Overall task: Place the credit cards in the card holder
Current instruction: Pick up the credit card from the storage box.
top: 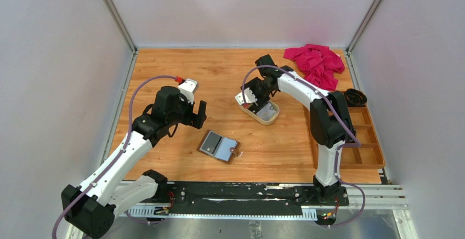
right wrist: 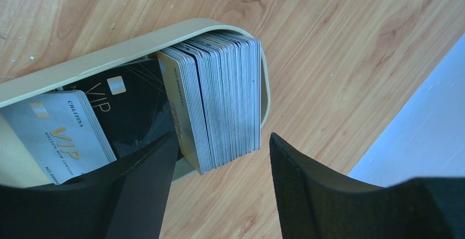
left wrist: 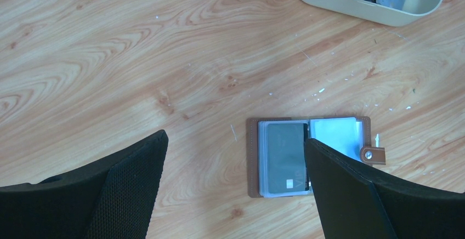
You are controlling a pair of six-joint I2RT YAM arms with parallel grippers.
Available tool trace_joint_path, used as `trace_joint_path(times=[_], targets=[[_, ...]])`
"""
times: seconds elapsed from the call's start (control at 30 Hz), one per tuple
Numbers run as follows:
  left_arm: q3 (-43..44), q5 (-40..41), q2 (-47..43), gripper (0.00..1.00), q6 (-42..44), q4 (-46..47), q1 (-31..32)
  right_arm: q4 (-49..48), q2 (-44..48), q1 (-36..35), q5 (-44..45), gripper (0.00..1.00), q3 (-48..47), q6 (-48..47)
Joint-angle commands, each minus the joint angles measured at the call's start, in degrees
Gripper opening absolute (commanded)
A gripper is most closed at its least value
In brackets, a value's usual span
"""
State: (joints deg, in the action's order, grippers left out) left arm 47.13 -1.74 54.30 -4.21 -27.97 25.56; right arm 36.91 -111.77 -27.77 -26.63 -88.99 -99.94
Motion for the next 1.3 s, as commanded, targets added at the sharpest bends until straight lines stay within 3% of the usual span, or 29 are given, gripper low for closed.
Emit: trace_joint_path(times=[0.0, 0.53, 1.03, 1.27], targets=[[-0.73, -0.12, 0.17, 1.00, 0.96, 0.45, -0.60, -2.89, -0.45, -1.27, 1.61, 0.66, 2.80, 1.73], [-0.82, 0.07, 0.60, 1.00, 0.96, 0.43, -0.69, -10.44, 1.69, -2.25, 2.50, 0.71, 8.27, 6.18], [-0.82, 0.09, 0.62, 1.00, 0.96, 0.45, -0.69, -11.78, 3.77, -2.26, 4.08, 0.55, 8.15, 8.41], [-0.82, 0.14, 0.56, 1.00, 0.96, 0.41, -0.73, -11.46, 5.46, -2.27, 3.67, 0.53, 9.12, 8.67]])
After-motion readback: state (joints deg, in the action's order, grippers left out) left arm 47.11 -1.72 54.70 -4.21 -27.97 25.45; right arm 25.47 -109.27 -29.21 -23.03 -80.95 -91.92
